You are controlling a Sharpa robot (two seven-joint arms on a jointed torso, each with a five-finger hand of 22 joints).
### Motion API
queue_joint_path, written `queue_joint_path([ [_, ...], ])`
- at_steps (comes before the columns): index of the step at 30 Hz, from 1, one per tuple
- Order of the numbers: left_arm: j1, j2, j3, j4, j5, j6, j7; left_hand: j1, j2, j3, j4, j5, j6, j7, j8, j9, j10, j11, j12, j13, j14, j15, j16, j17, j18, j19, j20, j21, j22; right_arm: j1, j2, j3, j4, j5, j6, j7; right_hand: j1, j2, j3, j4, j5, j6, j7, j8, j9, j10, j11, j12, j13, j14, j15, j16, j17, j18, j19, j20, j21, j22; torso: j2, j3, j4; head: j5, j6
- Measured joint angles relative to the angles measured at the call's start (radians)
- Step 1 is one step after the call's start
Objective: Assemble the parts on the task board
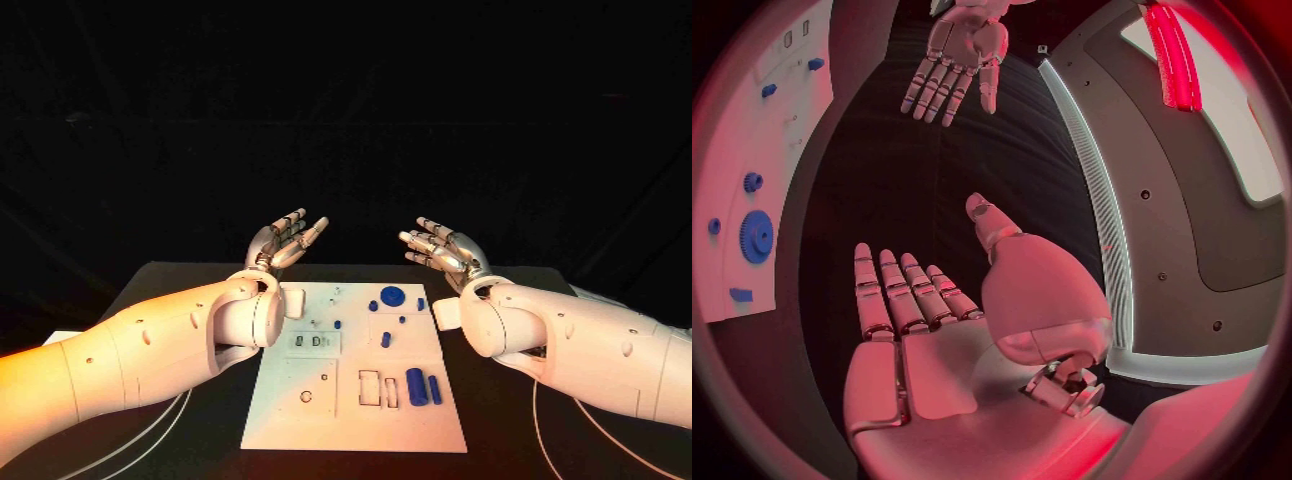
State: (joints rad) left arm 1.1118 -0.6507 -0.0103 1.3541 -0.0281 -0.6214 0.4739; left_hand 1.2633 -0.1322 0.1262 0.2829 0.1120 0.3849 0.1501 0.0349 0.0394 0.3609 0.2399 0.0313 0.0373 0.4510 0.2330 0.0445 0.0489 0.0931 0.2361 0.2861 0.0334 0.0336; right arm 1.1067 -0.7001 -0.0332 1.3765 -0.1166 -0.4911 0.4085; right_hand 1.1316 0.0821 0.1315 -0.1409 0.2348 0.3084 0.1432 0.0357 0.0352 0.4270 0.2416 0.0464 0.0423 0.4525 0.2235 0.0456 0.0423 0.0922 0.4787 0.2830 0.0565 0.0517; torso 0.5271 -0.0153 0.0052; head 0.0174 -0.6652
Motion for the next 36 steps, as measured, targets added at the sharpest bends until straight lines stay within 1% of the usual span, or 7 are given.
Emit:
queue_joint_path([
  [6, 0.000, 0.000, 0.000, -0.001, -0.008, 0.021, -0.005, 0.032, 0.017, 0.008, 0.002, 0.000, 0.064, 0.005, 0.012, 0.006, 0.073, 0.008, 0.009, 0.006, 0.105, 0.003, 0.022, 0.011, 0.016, 0.076, 0.003, 0.025, 0.012, 0.015, 0.022, -0.008, -0.052, -0.068, 0.141, -0.049, 0.061, 0.011, 0.017, -0.034, 0.003, 0.169, 0.012, 0.021, 0.013, 0.220, -0.007, 0.026, 0.012, 0.217, -0.012, 0.024, 0.012, 0.041, 0.158, 0.004, 0.036, 0.014, 0.000, -0.0003, 0.0001, 0.000, 0.000],
  [9, 0.000, 0.000, 0.000, -0.001, -0.010, 0.028, -0.006, 0.045, 0.030, 0.013, -0.002, 0.000, 0.120, 0.008, 0.020, 0.010, 0.139, 0.009, 0.016, 0.010, 0.188, -0.001, 0.039, 0.019, 0.016, 0.166, 0.003, 0.053, 0.026, 0.019, 0.028, -0.011, -0.067, -0.097, 0.201, -0.068, 0.081, 0.014, 0.032, -0.049, 0.003, 0.276, 0.022, 0.030, 0.019, 0.325, -0.018, 0.034, 0.015, 0.321, -0.026, 0.031, 0.016, 0.048, 0.228, 0.003, 0.053, 0.018, 0.000, -0.0003, 0.0002, 0.000, 0.000],
  [11, 0.000, 0.000, 0.000, -0.001, -0.011, 0.031, -0.007, 0.055, 0.040, 0.015, -0.004, 0.000, 0.182, 0.014, 0.031, 0.015, 0.219, 0.006, 0.028, 0.015, 0.255, -0.011, 0.056, 0.025, 0.040, 0.256, 0.003, 0.083, 0.039, 0.021, 0.030, -0.011, -0.072, -0.110, 0.228, -0.078, 0.092, 0.014, 0.043, -0.060, 0.003, 0.360, 0.034, 0.034, 0.023, 0.392, -0.028, 0.038, 0.016, 0.390, -0.037, 0.039, 0.017, 0.063, 0.276, 0.000, 0.067, 0.020, 0.000, -0.0003, 0.0002, 0.000, 0.000],
  [13, 0.003, -0.053, 0.000, 0.052, -0.012, 0.042, -0.004, 0.063, 0.047, 0.020, -0.010, 0.000, 0.250, 0.023, 0.043, 0.020, 0.297, -0.001, 0.041, 0.019, 0.317, -0.022, 0.074, 0.031, 0.041, 0.334, 0.001, 0.111, 0.051, 0.028, 0.018, -0.010, -0.093, -0.191, 0.221, -0.071, 0.091, 0.013, 0.052, -0.069, 0.003, 0.420, 0.044, 0.038, 0.025, 0.438, -0.035, 0.038, 0.016, 0.437, -0.045, 0.039, 0.017, 0.063, 0.310, -0.004, 0.076, 0.020, 0.006, -0.0008, 0.0020, -0.011, 0.000],
  [16, 0.005, -0.107, 0.001, 0.059, -0.012, 0.048, 0.001, 0.072, 0.057, 0.017, -0.023, 0.000, 0.346, 0.037, 0.059, 0.026, 0.402, -0.016, 0.059, 0.024, 0.413, -0.045, 0.104, 0.043, 0.062, 0.447, -0.008, 0.157, 0.068, 0.038, -0.009, -0.005, -0.112, -0.303, 0.187, -0.057, 0.097, 0.009, 0.065, -0.082, 0.003, 0.490, 0.056, 0.041, 0.027, 0.492, -0.044, 0.038, 0.018, 0.494, -0.056, 0.039, 0.019, 0.078, 0.351, -0.009, 0.084, 0.020, 0.023, -0.0027, 0.0061, -0.026, 0.002],
  [25, 0.010, -0.149, 0.001, 0.139, -0.011, 0.065, 0.002, 0.096, 0.081, 0.014, -0.064, 0.000, 0.510, 0.073, 0.087, 0.029, 0.587, -0.053, 0.091, 0.029, 0.590, -0.093, 0.157, 0.076, 0.078, 0.641, -0.040, 0.241, 0.097, 0.051, -0.018, 0.006, -0.089, -0.554, 0.103, -0.041, 0.101, 0.004, 0.129, -0.100, 0.003, 0.609, 0.085, 0.041, 0.029, 0.595, -0.062, 0.037, 0.017, 0.604, -0.082, 0.039, 0.020, 0.078, 0.429, -0.029, 0.102, 0.020, 0.059, -0.0081, 0.0194, -0.039, 0.011],
  [36, 0.012, -0.203, 0.004, 0.248, -0.006, 0.084, -0.006, 0.102, 0.096, 0.008, -0.100, 0.000, 0.591, 0.069, 0.092, 0.029, 0.688, -0.079, 0.101, 0.031, 0.697, -0.128, 0.185, 0.120, 0.078, 0.738, -0.070, 0.283, 0.111, 0.080, -0.017, 0.018, -0.081, -0.878, 0.090, -0.127, 0.091, -0.031, 0.198, -0.113, -0.009, 0.678, 0.060, 0.037, 0.032, 0.704, -0.098, 0.031, 0.024, 0.795, -0.140, 0.083, 0.050, 0.078, 0.579, -0.093, 0.177, 0.042, 0.104, -0.0181, 0.0413, -0.063, 0.022],
])
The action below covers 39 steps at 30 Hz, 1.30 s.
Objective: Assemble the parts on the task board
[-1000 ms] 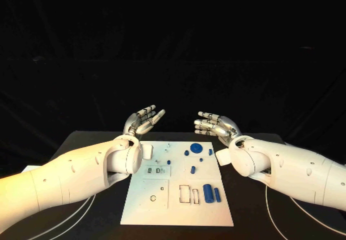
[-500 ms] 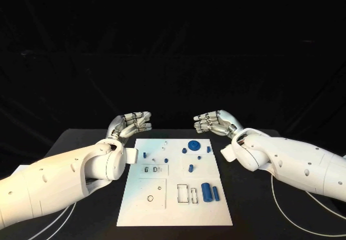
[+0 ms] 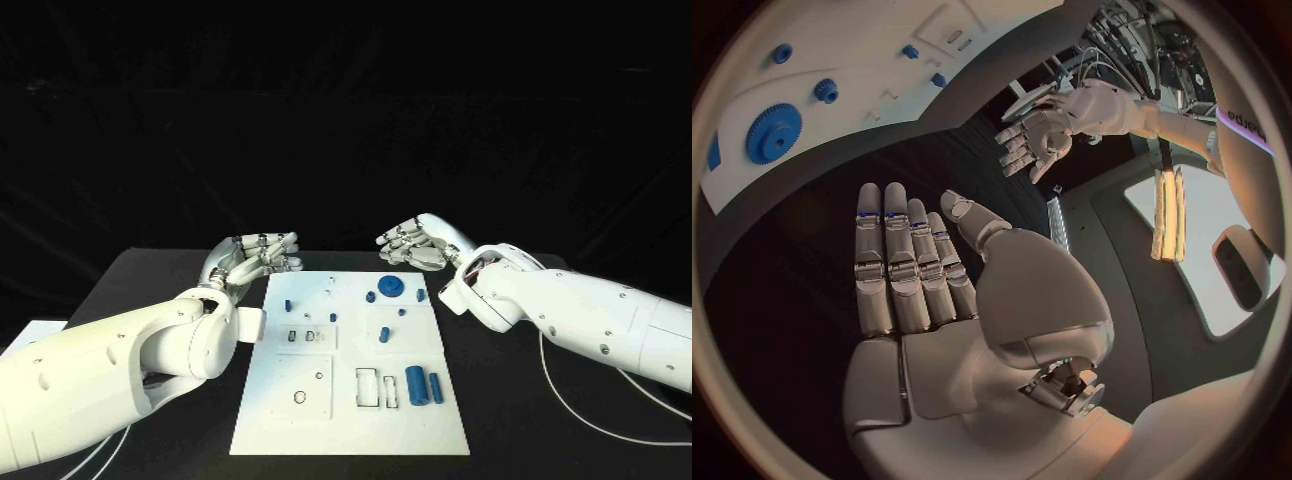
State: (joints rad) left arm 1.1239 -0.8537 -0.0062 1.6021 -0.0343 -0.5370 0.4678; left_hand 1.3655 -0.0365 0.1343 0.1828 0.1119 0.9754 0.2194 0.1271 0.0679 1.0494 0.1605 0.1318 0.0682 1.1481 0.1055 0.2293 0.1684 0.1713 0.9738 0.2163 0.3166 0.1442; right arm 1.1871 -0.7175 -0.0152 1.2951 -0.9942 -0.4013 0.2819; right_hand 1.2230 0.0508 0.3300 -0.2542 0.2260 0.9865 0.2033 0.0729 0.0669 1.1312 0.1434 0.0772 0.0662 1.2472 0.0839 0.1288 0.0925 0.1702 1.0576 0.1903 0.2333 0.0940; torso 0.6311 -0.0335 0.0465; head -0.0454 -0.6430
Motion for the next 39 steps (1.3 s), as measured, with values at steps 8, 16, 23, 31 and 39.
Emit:
queue_joint_path([
  [8, 0.003, -0.040, 0.005, 0.085, 0.029, 0.012, -0.009, 0.000, 0.000, 0.000, 0.000, 0.000, 0.000, 0.000, 0.000, 0.000, 0.000, 0.000, 0.000, 0.000, 0.000, 0.000, 0.000, 0.002, 0.000, 0.000, 0.000, 0.000, 0.000, 0.032, 0.018, 0.008, 0.002, -0.331, 0.056, -0.136, 0.006, -0.056, -0.015, 0.009, -0.035, 0.066, -0.045, 0.000, 0.002, 0.098, -0.053, -0.005, 0.006, 0.218, -0.083, 0.146, 0.123, 0.000, 0.216, -0.101, 0.169, 0.077, 0.033, -0.0079, 0.0174, -0.017, 0.009],
  [16, 0.005, -0.051, 0.007, 0.128, 0.055, 0.018, -0.016, 0.000, 0.000, -0.003, -0.003, 0.000, 0.000, 0.000, 0.000, -0.001, 0.000, 0.000, 0.000, 0.000, 0.000, 0.000, 0.000, 0.004, 0.000, 0.000, 0.000, 0.000, 0.000, 0.052, 0.037, 0.008, 0.005, -0.586, 0.148, -0.254, 0.008, -0.066, -0.015, 0.028, -0.035, 0.088, -0.052, 0.000, 0.002, 0.101, -0.057, -0.009, 0.006, 0.218, -0.090, 0.234, 0.211, 0.000, 0.227, -0.112, 0.221, 0.107, 0.064, -0.0142, 0.0311, -0.034, 0.011],
  [23, 0.005, -0.052, 0.007, 0.140, 0.066, 0.020, -0.020, 0.000, 0.000, -0.003, -0.003, 0.000, 0.000, 0.000, 0.000, -0.001, 0.000, 0.000, 0.000, 0.000, 0.000, 0.000, 0.000, 0.005, 0.000, 0.000, 0.000, 0.000, 0.000, 0.059, 0.044, 0.009, 0.011, -0.695, 0.209, -0.303, 0.012, -0.085, -0.012, 0.041, -0.039, 0.087, -0.053, -0.005, 0.002, 0.030, -0.054, -0.016, -0.003, 0.218, -0.090, 0.272, 0.253, 0.000, 0.234, -0.111, 0.248, 0.121, 0.081, -0.0186, 0.0396, -0.041, 0.013],
  [31, 0.005, -0.058, 0.008, 0.151, 0.071, 0.023, -0.021, 0.000, 0.000, -0.003, -0.003, 0.000, 0.000, 0.000, 0.000, -0.001, 0.000, 0.000, 0.000, 0.000, 0.000, 0.000, 0.000, 0.005, 0.000, 0.000, 0.000, 0.000, 0.000, 0.060, 0.054, 0.009, 0.006, -0.757, 0.260, -0.328, 0.025, -0.099, -0.014, 0.056, -0.043, 0.085, -0.054, -0.005, 0.002, -0.010, -0.053, -0.016, -0.002, 0.218, -0.090, 0.368, 0.333, 0.000, 0.241, -0.111, 0.306, 0.153, 0.094, -0.0216, 0.0486, -0.047, 0.016],
  [39, 0.006, -0.061, 0.008, 0.154, 0.073, 0.025, -0.023, 0.000, 0.000, -0.003, -0.003, 0.000, 0.000, 0.000, 0.000, -0.001, 0.000, 0.000, 0.000, 0.000, 0.000, 0.000, 0.000, 0.006, 0.000, 0.000, 0.000, 0.000, 0.000, 0.061, 0.058, 0.009, -0.005, -0.786, 0.296, -0.338, 0.029, -0.102, -0.009, 0.074, -0.043, 0.085, -0.054, -0.005, 0.002, -0.017, -0.053, -0.016, -0.002, 0.218, -0.090, 0.445, 0.395, 0.000, 0.241, -0.111, 0.358, 0.183, 0.102, -0.0229, 0.0524, -0.050, 0.019],
])
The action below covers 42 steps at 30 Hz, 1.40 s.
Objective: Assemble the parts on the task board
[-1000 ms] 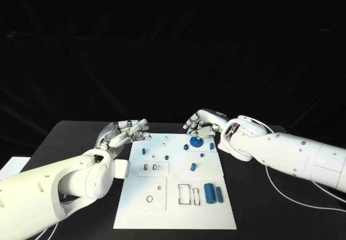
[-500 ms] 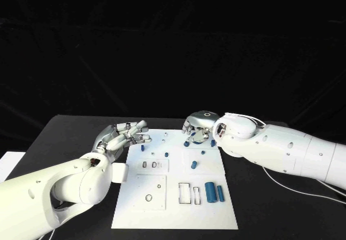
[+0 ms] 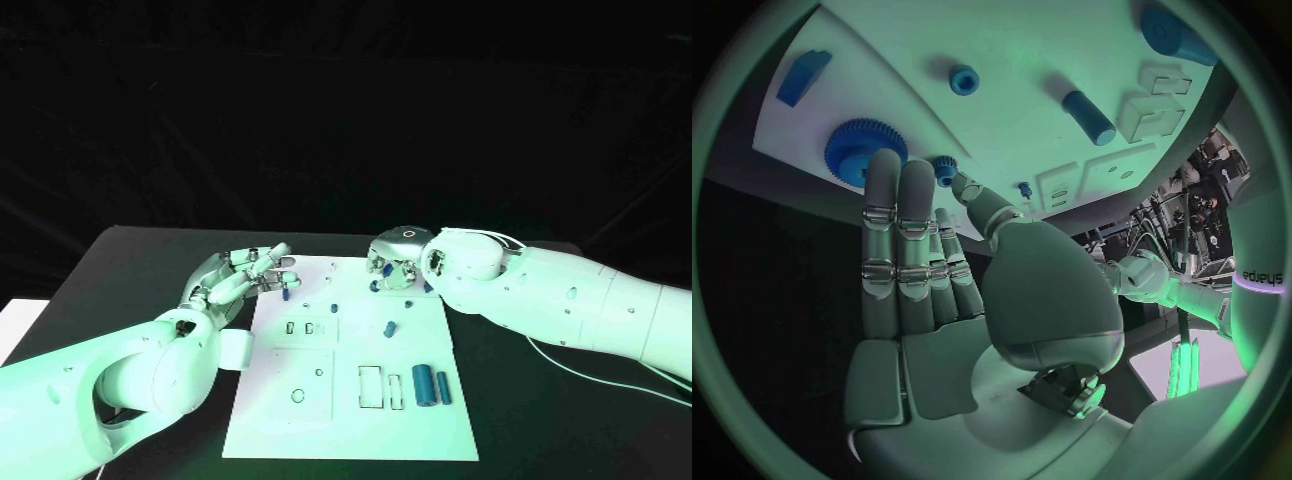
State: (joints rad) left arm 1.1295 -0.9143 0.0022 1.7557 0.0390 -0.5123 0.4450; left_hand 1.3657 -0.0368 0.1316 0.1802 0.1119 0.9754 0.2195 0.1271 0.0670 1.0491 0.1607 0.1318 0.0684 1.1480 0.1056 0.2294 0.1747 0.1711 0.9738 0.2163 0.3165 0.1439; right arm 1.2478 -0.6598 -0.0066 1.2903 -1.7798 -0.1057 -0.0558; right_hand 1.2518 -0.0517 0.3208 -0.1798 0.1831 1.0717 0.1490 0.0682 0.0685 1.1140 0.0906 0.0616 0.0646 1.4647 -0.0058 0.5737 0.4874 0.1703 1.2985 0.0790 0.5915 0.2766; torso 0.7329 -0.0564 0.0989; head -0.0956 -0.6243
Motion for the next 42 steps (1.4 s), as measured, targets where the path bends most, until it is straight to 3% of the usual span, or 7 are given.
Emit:
queue_joint_path([
  [9, 0.000, -0.001, 0.000, 0.001, 0.001, 0.001, -0.002, 0.000, 0.000, -0.003, -0.003, 0.000, 0.000, 0.000, 0.000, 0.000, 0.000, 0.000, 0.000, 0.000, 0.000, 0.000, 0.000, 0.000, 0.000, 0.000, 0.000, 0.000, 0.000, 0.000, 0.005, 0.000, -0.006, -0.008, 0.032, 0.000, 0.004, 0.005, 0.015, 0.015, -0.005, 0.007, -0.007, 0.000, 0.002, 0.000, 0.000, 0.000, 0.000, 0.000, 0.000, 0.063, 0.055, 0.000, 0.000, 0.000, 0.034, 0.020, 0.007, -0.0001, 0.0015, -0.002, 0.001],
  [12, 0.000, -0.001, 0.000, 0.002, 0.001, 0.001, -0.002, 0.000, 0.000, -0.003, -0.003, 0.000, 0.000, 0.000, 0.000, 0.000, 0.000, 0.000, 0.000, 0.000, 0.000, 0.000, 0.000, 0.000, 0.000, 0.000, 0.000, 0.000, 0.000, 0.000, 0.005, 0.000, -0.007, -0.008, 0.041, 0.000, 0.009, 0.009, 0.024, 0.023, -0.006, 0.018, -0.008, 0.000, 0.003, 0.011, -0.011, 0.002, 0.000, 0.000, 0.000, 0.104, 0.093, 0.000, 0.000, 0.000, 0.047, 0.028, 0.009, -0.0001, 0.0022, -0.003, 0.001],
  [21, 0.000, -0.001, 0.000, 0.002, 0.001, 0.001, -0.004, 0.000, 0.000, -0.003, -0.003, 0.000, 0.000, 0.000, 0.000, 0.000, 0.000, 0.000, 0.000, 0.000, 0.000, 0.000, 0.000, 0.001, 0.000, 0.000, 0.000, 0.000, 0.000, 0.000, 0.008, 0.000, -0.007, -0.005, 0.054, 0.005, 0.018, 0.019, 0.068, 0.033, -0.039, 0.044, -0.015, 0.005, 0.008, 0.043, -0.015, 0.004, 0.000, 0.000, -0.007, 0.216, 0.198, 0.000, 0.004, -0.004, 0.089, 0.053, 0.014, -0.0010, 0.0042, -0.003, 0.001],
  [42, 0.000, -0.001, 0.000, 0.001, 0.002, 0.003, -0.011, 0.000, 0.000, -0.003, -0.008, 0.000, -0.004, 0.004, 0.000, -0.001, 0.000, 0.000, -0.004, 0.000, 0.000, 0.000, 0.000, 0.004, 0.000, 0.000, 0.000, 0.000, 0.000, 0.001, 0.022, 0.003, -0.029, 0.008, 0.054, 0.015, 0.024, 0.024, 0.103, 0.042, -0.065, 0.054, -0.017, 0.003, 0.009, 0.044, -0.014, 0.004, 0.000, 0.000, -0.007, 0.259, 0.238, 0.000, -0.006, -0.006, 0.115, 0.072, 0.020, -0.0020, 0.0082, -0.004, -0.005],
])
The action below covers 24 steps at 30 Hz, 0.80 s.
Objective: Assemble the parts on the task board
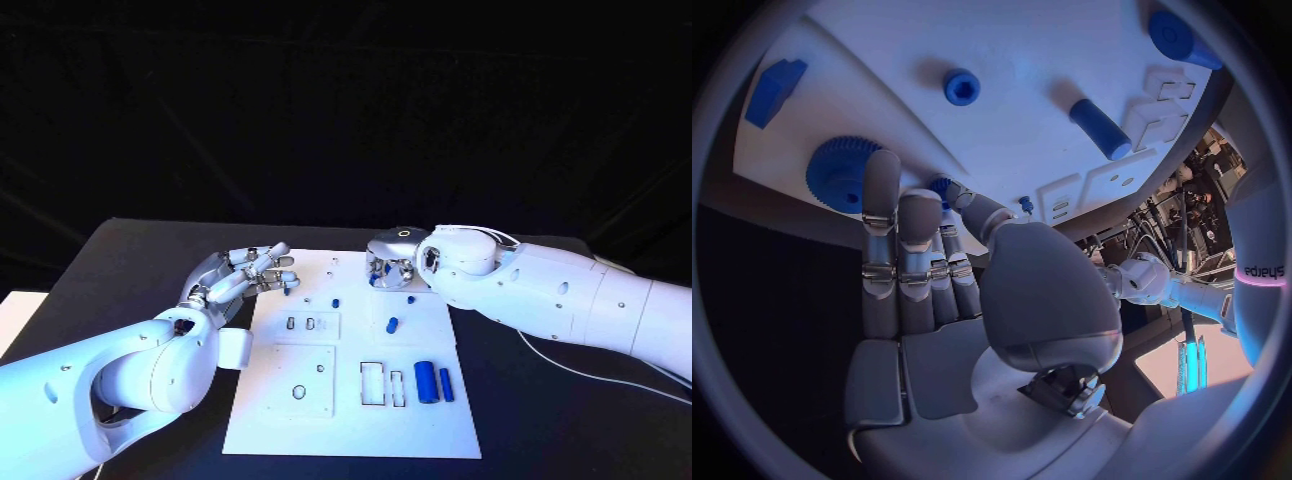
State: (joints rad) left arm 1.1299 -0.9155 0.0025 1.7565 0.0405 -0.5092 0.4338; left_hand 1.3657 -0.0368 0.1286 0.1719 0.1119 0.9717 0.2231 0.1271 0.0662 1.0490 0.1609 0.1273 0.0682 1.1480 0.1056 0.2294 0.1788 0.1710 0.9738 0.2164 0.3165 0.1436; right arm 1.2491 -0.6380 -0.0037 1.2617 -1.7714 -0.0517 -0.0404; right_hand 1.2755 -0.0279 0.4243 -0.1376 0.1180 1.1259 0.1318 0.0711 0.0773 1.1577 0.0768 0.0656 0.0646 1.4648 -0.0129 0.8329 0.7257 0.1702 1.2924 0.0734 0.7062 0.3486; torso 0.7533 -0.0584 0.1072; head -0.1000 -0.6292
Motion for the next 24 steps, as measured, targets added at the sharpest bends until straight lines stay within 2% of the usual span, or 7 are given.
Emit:
queue_joint_path([
  [9, 0.000, 0.000, 0.000, -0.002, 0.000, 0.001, -0.002, 0.000, 0.000, 0.003, -0.003, 0.000, 0.000, 0.000, 0.000, 0.000, -0.004, 0.003, 0.000, 0.000, 0.000, 0.000, 0.000, 0.000, 0.000, 0.000, 0.000, 0.000, 0.000, 0.000, 0.005, 0.000, -0.009, 0.010, -0.004, 0.000, 0.000, 0.000, 0.010, -0.001, 0.000, 0.000, 0.000, 0.000, 0.000, 0.000, 0.000, 0.000, -0.001, 0.000, 0.000, 0.011, 0.011, 0.000, -0.005, 0.002, 0.011, 0.006, 0.001, -0.0013, -0.0005, 0.000, 0.002],
  [14, 0.000, 0.000, 0.000, -0.003, 0.000, 0.002, -0.003, 0.000, 0.000, 0.003, -0.003, 0.000, 0.000, 0.000, -0.004, 0.000, -0.004, 0.003, 0.000, 0.000, 0.000, 0.000, 0.000, 0.001, 0.000, 0.000, 0.000, 0.000, 0.000, 0.000, 0.007, 0.000, -0.011, 0.014, -0.018, -0.001, 0.000, 0.000, 0.033, 0.003, -0.002, 0.005, 0.005, -0.004, 0.000, 0.002, 0.002, 0.000, -0.001, 0.000, 0.000, 0.057, 0.051, 0.000, -0.005, 0.002, 0.030, 0.016, 0.002, -0.0018, 0.0000, -0.002, 0.004],
  [18, 0.000, 0.000, 0.000, -0.003, 0.000, 0.002, -0.004, 0.000, 0.000, 0.003, -0.003, 0.000, 0.000, 0.000, -0.004, 0.000, -0.004, 0.003, 0.000, 0.000, 0.000, 0.000, 0.000, 0.001, 0.000, 0.000, 0.000, 0.000, 0.000, -0.004, 0.003, -0.003, -0.002, 0.016, -0.056, -0.007, 0.000, 0.000, 0.046, 0.004, -0.004, 0.019, 0.006, -0.003, 0.002, 0.019, -0.002, 0.000, -0.002, 0.000, 0.000, 0.116, 0.108, 0.000, -0.005, 0.002, 0.050, 0.028, 0.003, -0.0020, 0.0012, -0.003, 0.005],
  [24, 0.000, 0.000, 0.000, -0.005, 0.000, 0.003, -0.004, 0.000, 0.000, 0.003, -0.002, 0.000, 0.000, 0.000, -0.004, 0.000, -0.004, 0.003, -0.004, 0.000, 0.000, 0.000, 0.000, 0.001, 0.000, 0.000, 0.000, 0.000, 0.000, -0.005, -0.001, 0.000, 0.021, 0.021, -0.143, -0.022, -0.002, -0.002, 0.065, 0.004, -0.007, 0.019, 0.006, 0.000, 0.007, 0.019, -0.002, -0.002, -0.002, 0.000, 0.000, 0.138, 0.128, 0.000, -0.009, -0.002, 0.065, 0.039, 0.004, -0.0018, 0.0025, -0.001, 0.006],
])
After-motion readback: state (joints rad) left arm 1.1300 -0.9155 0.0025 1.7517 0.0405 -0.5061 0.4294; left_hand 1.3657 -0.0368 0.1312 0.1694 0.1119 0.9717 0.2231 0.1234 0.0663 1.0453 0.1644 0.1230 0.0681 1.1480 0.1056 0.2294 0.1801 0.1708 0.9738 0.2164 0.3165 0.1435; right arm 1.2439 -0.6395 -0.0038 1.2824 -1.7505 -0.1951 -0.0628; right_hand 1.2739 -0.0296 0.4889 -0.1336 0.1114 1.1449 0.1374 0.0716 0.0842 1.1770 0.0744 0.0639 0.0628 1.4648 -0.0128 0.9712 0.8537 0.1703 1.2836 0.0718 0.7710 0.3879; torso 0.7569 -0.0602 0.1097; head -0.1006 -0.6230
